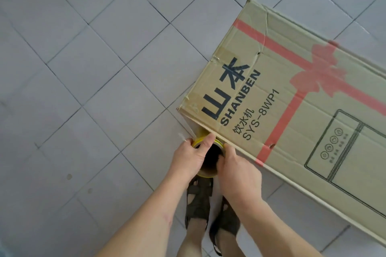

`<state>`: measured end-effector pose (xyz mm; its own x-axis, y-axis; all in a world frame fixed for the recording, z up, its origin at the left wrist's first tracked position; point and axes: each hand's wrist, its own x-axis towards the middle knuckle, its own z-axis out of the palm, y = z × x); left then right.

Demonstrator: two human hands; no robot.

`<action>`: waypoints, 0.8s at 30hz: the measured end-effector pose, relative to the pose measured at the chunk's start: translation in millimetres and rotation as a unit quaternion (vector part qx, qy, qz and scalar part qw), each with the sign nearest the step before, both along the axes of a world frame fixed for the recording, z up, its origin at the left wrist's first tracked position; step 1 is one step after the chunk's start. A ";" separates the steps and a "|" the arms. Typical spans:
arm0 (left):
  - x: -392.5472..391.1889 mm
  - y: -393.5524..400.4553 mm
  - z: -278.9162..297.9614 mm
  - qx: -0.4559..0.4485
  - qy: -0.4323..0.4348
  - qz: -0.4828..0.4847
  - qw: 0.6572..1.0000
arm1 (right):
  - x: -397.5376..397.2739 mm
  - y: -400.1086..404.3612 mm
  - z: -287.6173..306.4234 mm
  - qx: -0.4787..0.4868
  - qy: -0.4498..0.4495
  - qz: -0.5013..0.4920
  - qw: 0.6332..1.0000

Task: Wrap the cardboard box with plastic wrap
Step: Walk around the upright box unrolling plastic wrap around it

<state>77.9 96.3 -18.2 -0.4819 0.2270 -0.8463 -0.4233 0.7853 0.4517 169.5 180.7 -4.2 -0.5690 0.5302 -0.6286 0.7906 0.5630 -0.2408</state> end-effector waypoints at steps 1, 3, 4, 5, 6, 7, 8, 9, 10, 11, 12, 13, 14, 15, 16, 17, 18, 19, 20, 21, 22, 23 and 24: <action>-0.5 2.0 -4.1 -0.014 0.006 -0.008 1.000 | 3.1 -1.7 2.3 -0.013 0.012 -0.027 0.999; 1.3 5.8 -7.2 -0.026 0.015 -0.007 1.000 | 7.9 -8.5 5.6 -0.062 0.038 -0.112 0.991; 2.9 5.9 -8.5 -0.026 0.016 -0.002 1.000 | 8.9 -12.2 4.4 -0.082 0.041 -0.142 0.985; 4.4 5.5 -8.6 -0.019 0.013 0.007 1.000 | 10.1 -14.4 2.7 -0.101 0.044 -0.173 0.979; 5.8 4.0 -8.7 -0.011 0.010 0.022 1.000 | 11.9 -15.6 -1.4 -0.116 0.038 -0.215 0.969; 7.5 3.6 -7.0 -0.001 -0.001 0.040 0.999 | 12.4 -15.0 -2.8 -0.133 0.033 -0.263 0.955; 9.9 3.7 -6.0 0.007 -0.016 0.061 0.998 | 14.7 -13.9 -4.7 -0.139 0.020 -0.286 0.948; 13.6 3.9 -6.5 0.011 -0.037 0.083 0.996 | 17.2 -11.7 -6.0 -0.134 0.011 -0.272 0.953; 17.7 4.5 -6.6 0.012 -0.061 0.100 0.993 | 20.1 -8.6 -6.1 -0.107 -0.002 -0.221 0.969; 21.2 5.9 -5.0 0.015 -0.084 0.108 0.990 | 23.6 -4.4 -5.6 -0.069 -0.005 -0.166 0.984; 24.1 6.9 -5.7 0.016 -0.102 0.100 0.990 | 28.4 -0.1 -5.5 -0.030 0.005 -0.115 0.993; 26.6 6.8 -7.9 0.010 -0.116 0.082 0.990 | 33.4 4.1 -4.9 -0.004 0.022 -0.086 0.996; 27.7 6.3 -9.1 0.003 -0.126 0.060 0.990 | 39.5 6.0 -7.3 -0.002 0.034 -0.079 0.996; 27.6 5.6 -11.1 -0.005 -0.130 0.036 0.991 | 45.2 6.5 -8.6 -0.010 0.043 -0.089 0.995; 26.9 5.3 -12.5 -0.006 -0.129 0.012 0.992 | 50.5 4.6 -11.2 -0.030 0.037 -0.111 0.993; 25.1 6.2 -12.6 -0.002 -0.118 -0.007 0.993 | 53.1 1.7 -12.8 -0.058 0.029 -0.136 0.989; 23.4 7.5 -11.7 -0.002 -0.096 -0.026 0.995 | 53.6 -2.3 -14.7 -0.094 0.021 -0.159 0.983; 21.9 9.2 -11.5 -0.001 -0.063 -0.044 0.997 | 52.8 -6.0 -15.8 -0.131 0.024 -0.185 0.974; 20.6 10.0 -11.9 -0.001 -0.028 -0.061 0.998 | 51.0 -7.6 -15.8 -0.157 0.032 -0.212 0.964; 20.7 10.1 -14.3 -0.005 -0.007 -0.075 0.997 | 48.7 -5.7 -15.3 -0.160 0.039 -0.222 0.961; 22.9 9.5 -15.7 -0.004 0.002 -0.085 0.996 | 47.7 -1.4 -15.0 -0.141 0.036 -0.208 0.967; 26.9 7.0 -15.3 -0.002 -0.005 -0.086 0.996 | 47.8 4.4 -13.9 -0.114 0.024 -0.178 0.977; 31.8 3.5 -16.2 0.009 -0.018 -0.073 0.997 | 49.6 10.5 -13.0 -0.090 0.009 -0.143 0.986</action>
<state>109.7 99.8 -34.4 -0.4125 0.3087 -0.8571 -0.3207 0.8314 0.4538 219.1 191.2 -17.2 -0.4244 0.5516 -0.7181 0.9054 0.2651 -0.3316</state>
